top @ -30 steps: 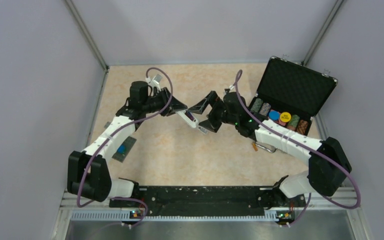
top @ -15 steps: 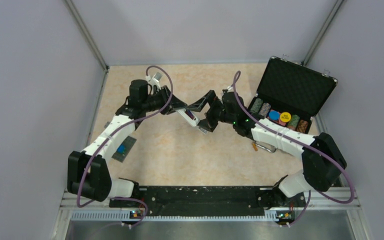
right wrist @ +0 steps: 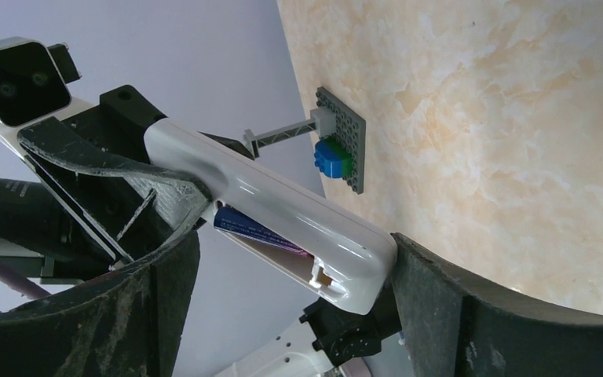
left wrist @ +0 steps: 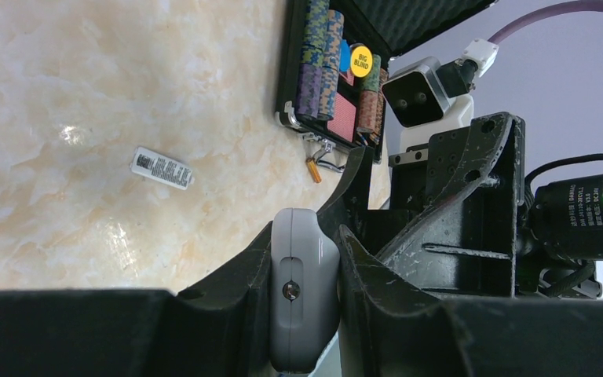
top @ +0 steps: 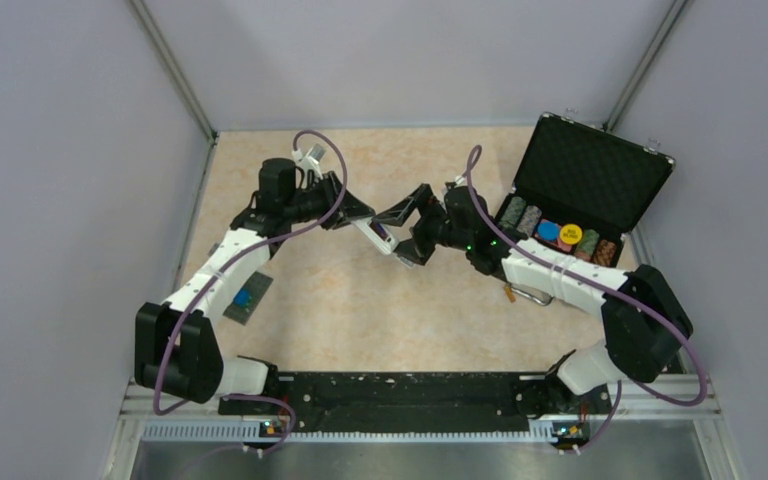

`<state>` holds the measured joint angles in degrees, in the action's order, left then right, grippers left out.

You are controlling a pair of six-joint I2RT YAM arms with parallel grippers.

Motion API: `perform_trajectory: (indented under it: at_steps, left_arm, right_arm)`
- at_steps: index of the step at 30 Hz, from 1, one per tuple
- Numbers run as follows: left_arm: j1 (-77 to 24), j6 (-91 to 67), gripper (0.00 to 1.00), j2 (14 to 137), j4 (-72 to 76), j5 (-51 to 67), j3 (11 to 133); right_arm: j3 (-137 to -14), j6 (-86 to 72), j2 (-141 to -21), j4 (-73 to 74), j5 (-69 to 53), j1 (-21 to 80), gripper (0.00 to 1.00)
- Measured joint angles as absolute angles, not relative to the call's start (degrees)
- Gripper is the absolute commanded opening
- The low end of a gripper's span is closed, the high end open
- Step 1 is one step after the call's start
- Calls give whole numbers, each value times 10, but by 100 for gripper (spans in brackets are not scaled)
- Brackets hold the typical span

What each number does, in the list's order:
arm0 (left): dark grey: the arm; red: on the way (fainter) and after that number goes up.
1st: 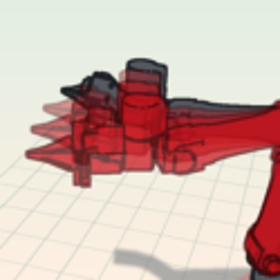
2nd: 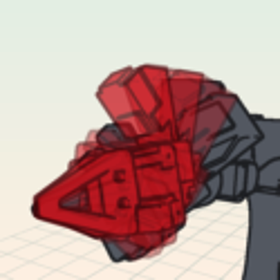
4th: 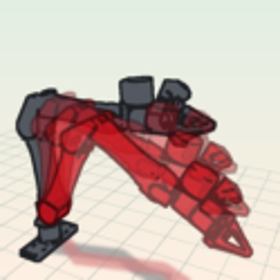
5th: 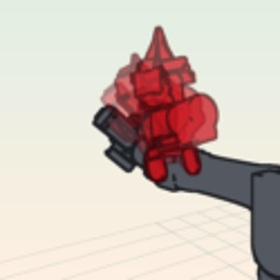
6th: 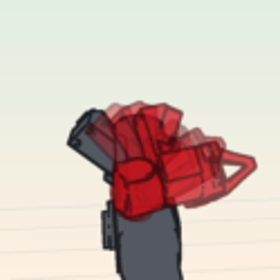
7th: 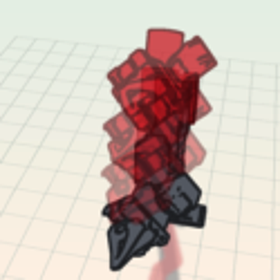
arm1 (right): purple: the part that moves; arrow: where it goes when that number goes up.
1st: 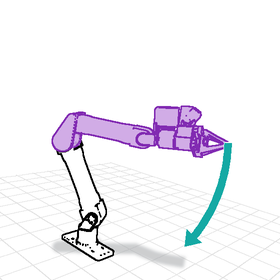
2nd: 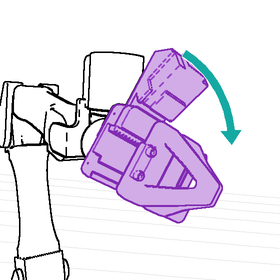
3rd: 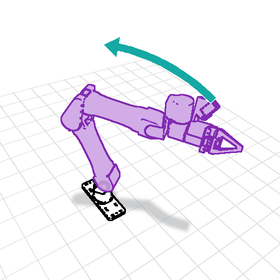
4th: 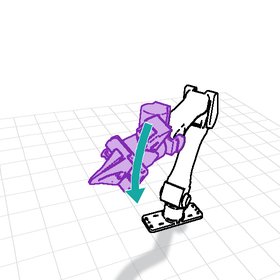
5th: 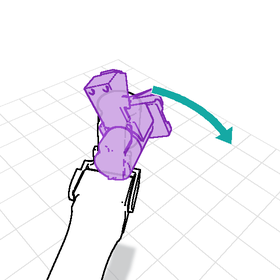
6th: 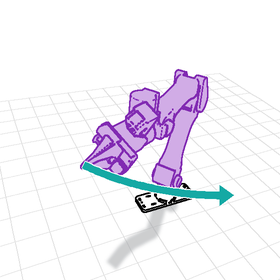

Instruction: Load the batteries into the remote control

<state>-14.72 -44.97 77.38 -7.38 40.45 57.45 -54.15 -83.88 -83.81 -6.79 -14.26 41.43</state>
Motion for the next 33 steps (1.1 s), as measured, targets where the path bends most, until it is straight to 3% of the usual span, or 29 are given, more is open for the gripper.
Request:
perform_trajectory:
  at_steps: [4, 13, 33]
  left_arm:
    - [-147, -448, 0, 774, -79, 404, 575]
    - [-151, -441, 0, 774, -78, 404, 575]
    - [-173, -398, 0, 746, -100, 385, 575]
  right_arm:
    - [-534, -843, -838, -73, -147, 412, 82]
    - [-533, -846, -838, -76, -151, 410, 87]
    - [-509, -860, -842, -107, -186, 406, 70]
